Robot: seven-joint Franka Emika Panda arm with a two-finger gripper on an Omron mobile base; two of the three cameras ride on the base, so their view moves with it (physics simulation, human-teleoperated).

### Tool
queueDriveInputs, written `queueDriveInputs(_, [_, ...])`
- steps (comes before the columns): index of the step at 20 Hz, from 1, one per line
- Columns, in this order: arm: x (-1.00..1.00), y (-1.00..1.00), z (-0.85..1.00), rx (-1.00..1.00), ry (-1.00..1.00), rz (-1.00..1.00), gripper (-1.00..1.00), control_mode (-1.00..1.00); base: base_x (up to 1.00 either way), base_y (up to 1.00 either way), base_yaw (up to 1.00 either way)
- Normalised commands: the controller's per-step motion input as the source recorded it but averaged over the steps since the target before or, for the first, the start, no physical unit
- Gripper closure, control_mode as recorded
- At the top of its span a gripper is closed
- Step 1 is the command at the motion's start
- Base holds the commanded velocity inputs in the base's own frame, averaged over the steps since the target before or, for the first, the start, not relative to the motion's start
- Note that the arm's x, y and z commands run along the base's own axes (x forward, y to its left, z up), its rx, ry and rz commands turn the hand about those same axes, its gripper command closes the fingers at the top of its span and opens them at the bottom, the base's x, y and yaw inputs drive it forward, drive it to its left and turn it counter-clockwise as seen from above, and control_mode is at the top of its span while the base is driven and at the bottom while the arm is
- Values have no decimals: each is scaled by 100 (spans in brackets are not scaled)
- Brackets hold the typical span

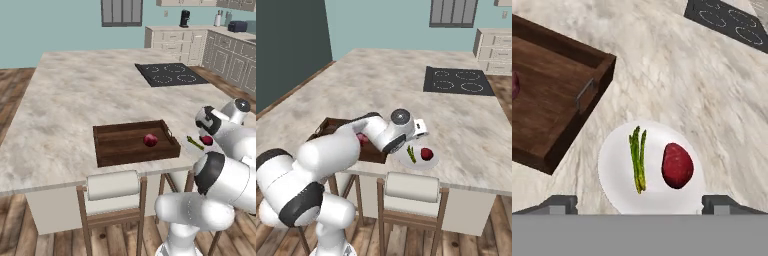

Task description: Create a steak meal by picking up the steak and asparagus from the tray and placing them on the plate. Leave the pomegranate on the tray.

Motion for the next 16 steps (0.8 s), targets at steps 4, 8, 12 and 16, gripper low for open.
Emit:
queueDriveInputs(4, [-79,38,100,-6,-32,1,-100,-100,0,0,0])
queueDriveInputs(8, [-68,58,100,-9,-25,3,-100,-100,0,0,0])
queueDriveInputs(12, [-61,67,97,-10,-18,4,-100,-100,0,0,0])
queueDriveInputs(16, [-60,69,87,-11,-14,5,-100,-100,0,0,0])
